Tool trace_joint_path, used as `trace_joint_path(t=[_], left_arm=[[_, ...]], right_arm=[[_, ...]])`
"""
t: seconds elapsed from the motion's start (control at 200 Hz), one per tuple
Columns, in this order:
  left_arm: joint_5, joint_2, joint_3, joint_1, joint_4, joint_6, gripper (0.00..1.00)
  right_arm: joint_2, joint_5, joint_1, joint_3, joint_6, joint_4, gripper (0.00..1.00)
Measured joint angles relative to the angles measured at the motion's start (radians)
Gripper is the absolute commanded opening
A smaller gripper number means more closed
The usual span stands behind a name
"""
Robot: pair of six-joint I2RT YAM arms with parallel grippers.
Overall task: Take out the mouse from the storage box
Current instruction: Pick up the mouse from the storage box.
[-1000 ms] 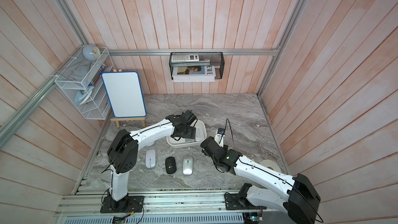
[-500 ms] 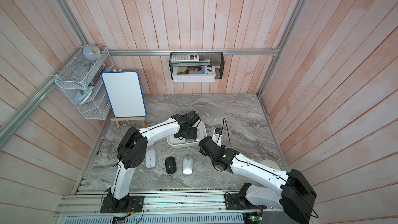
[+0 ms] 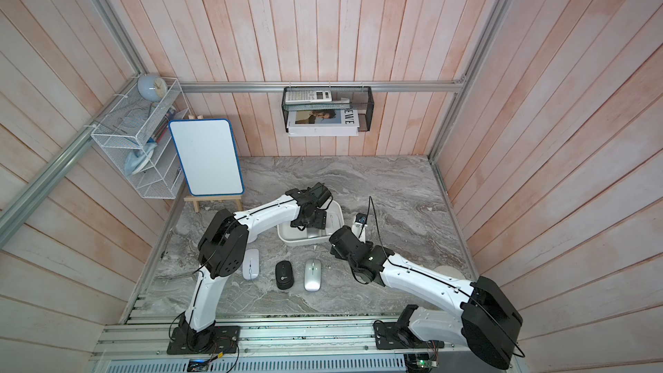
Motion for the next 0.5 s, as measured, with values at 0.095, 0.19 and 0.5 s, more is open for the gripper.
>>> trace_joint_path(t=[0.095, 0.19, 0.5], left_arm=[[-0.008, -0.038, -0.069, 0.005, 0.011, -0.008, 0.82], [-0.016, -0.069, -0.112, 0.012, 0.014, -0.021, 0.85], [-0.035, -0.109, -0.085, -0.013, 0.023, -0.062, 0.91]], right_arm=[[0.004, -0.004, 0.000, 0.000, 0.000, 0.003, 0.84], [0.010, -0.012, 0.000, 0.000, 0.002, 0.004, 0.84], [0.031, -0.025, 0.000, 0.007, 0.003, 0.003, 0.84]])
